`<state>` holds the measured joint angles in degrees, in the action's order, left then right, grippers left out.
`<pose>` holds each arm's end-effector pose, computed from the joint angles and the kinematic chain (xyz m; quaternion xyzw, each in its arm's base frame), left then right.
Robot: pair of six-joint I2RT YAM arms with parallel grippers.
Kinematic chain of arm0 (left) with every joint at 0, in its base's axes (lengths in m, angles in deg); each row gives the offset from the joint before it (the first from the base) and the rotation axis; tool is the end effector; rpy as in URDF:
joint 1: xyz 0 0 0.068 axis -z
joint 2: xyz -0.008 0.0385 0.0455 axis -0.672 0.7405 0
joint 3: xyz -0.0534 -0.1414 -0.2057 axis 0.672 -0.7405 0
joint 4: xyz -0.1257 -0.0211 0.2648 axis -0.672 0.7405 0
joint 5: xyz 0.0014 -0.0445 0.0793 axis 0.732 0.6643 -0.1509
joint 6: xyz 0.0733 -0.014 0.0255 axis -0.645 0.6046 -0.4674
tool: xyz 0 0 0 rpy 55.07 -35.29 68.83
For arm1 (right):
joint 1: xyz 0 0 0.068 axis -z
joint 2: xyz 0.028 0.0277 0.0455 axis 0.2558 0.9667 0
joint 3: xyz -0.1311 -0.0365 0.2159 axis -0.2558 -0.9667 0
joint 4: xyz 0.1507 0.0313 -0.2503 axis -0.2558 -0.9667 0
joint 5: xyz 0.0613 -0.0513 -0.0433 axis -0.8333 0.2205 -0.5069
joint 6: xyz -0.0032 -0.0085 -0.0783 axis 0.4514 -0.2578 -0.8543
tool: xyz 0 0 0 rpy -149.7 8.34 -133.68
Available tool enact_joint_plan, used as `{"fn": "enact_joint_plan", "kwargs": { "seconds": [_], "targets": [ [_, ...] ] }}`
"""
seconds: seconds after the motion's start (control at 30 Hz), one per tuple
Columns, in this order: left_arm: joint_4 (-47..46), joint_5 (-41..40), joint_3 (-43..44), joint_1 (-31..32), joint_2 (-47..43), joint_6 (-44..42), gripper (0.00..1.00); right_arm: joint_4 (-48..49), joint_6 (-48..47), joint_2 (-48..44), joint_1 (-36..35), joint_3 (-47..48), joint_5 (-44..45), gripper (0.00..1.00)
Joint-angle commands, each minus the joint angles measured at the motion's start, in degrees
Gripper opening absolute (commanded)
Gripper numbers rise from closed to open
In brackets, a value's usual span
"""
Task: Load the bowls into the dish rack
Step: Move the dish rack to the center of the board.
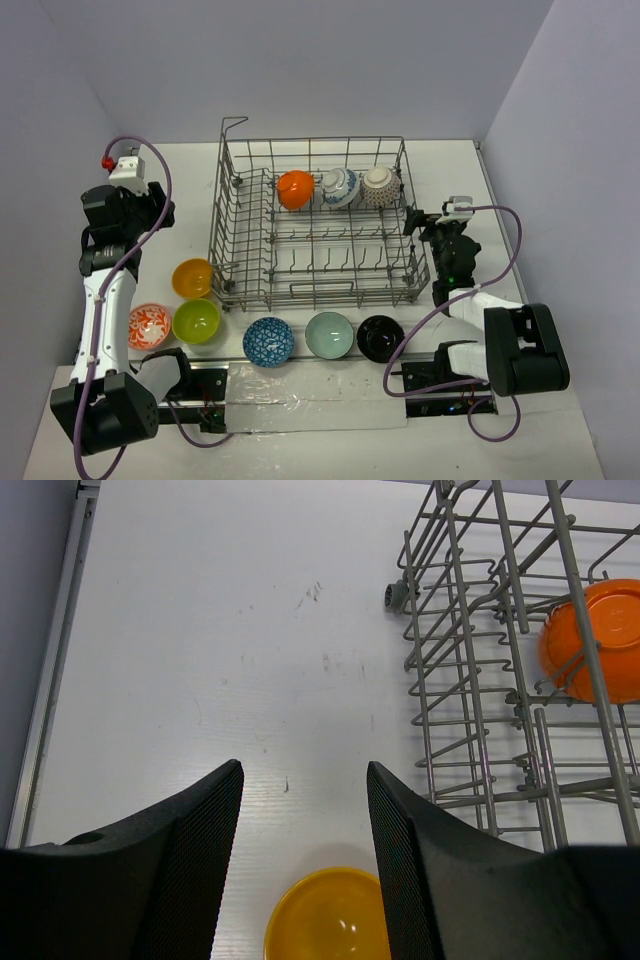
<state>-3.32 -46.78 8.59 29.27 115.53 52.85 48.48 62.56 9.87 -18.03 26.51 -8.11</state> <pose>0.3020 0.0515 0.2961 -0.0366 0.8258 -0.0563 0.5600 0.2854 0.0165 0.1597 -0.0123 0.6718 0.0334 0.7399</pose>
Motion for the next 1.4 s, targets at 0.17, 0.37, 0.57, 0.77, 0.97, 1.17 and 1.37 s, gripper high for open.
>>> {"fn": "enact_joint_plan", "kwargs": {
  "seconds": [0.17,0.37,0.57,0.77,0.97,1.17,1.37],
  "targets": [
    [-1.75,-0.76,-0.20,-0.32,-1.24,-0.55,0.59,-11.37,-0.97,-5.85,0.04,1.43,-4.49,1.00],
    [-1.93,-0.33,-0.38,-0.50,-0.98,-0.55,0.59,-14.18,-0.97,-8.40,0.04,3.01,-3.71,1.00],
    [-2.10,-0.15,-0.73,-0.41,-1.24,-0.64,0.59,-15.50,-3.52,-8.57,0.04,4.24,-4.50,1.00],
    [-2.28,-0.24,-0.81,-0.41,-0.97,-0.46,0.59,-20.51,-4.31,-9.98,0.04,7.66,-5.64,1.00],
    [-2.46,0.02,-0.64,-0.41,-0.71,-0.37,0.59,-23.58,-5.01,-10.60,0.04,11.44,-4.76,1.00],
    [-2.28,0.29,-0.73,-0.41,-1.15,-0.37,0.59,-27.88,-5.54,-12.18,-0.05,14.43,-4.41,1.00],
    [-2.11,0.55,-0.20,-0.41,-1.15,0.15,0.58,-44.14,-6.68,-16.22,0.04,23.56,-8.01,1.00]
  ]
}}
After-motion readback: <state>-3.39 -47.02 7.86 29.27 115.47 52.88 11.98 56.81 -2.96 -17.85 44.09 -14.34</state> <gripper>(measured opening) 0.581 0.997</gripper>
